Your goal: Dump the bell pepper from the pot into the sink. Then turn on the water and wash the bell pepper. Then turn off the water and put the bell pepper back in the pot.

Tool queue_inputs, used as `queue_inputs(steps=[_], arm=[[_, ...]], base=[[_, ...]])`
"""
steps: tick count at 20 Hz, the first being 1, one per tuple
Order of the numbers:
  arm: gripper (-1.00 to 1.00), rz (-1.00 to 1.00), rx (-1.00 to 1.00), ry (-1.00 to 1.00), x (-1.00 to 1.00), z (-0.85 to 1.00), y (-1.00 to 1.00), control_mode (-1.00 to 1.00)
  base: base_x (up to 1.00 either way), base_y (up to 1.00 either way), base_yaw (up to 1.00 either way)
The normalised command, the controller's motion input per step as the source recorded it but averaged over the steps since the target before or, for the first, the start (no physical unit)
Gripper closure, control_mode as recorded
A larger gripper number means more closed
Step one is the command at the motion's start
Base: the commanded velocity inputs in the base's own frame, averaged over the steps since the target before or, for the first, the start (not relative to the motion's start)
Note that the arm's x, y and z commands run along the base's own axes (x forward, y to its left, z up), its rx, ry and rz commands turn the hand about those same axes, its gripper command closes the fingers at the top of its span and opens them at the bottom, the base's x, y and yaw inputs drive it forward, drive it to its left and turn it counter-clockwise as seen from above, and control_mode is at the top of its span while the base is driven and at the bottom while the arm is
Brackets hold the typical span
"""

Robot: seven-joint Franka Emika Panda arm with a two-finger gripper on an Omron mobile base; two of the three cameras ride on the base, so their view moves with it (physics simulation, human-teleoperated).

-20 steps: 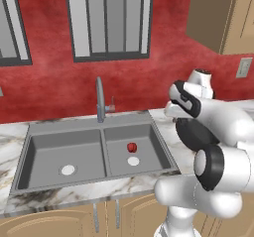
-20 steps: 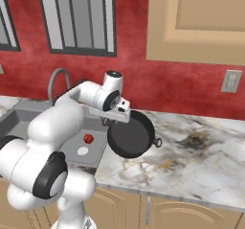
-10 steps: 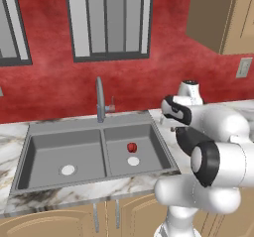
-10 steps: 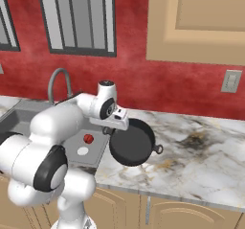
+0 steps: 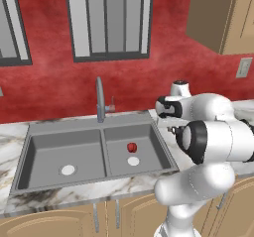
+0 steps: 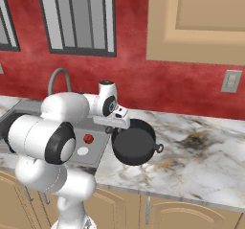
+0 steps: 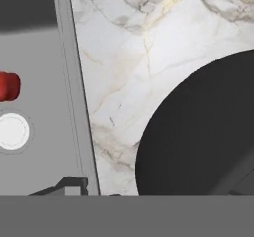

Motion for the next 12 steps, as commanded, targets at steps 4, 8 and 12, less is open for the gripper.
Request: queue_inputs(steps=[4,8,12], arm=[[1.00,0.00,-0.02,0.05,0.18,-0.31,-0.32,-1.00],[1.00,0.00,0.00,0.06,0.10,-0.38,-0.27,-1.00],[1.00,0.00,0.00,0.04,0.02,-0.43,-0.16,-1.00]], base=[[0.00,0.00,0.00],[0.00,0.00,0.00],[0.00,0.00,0.00]])
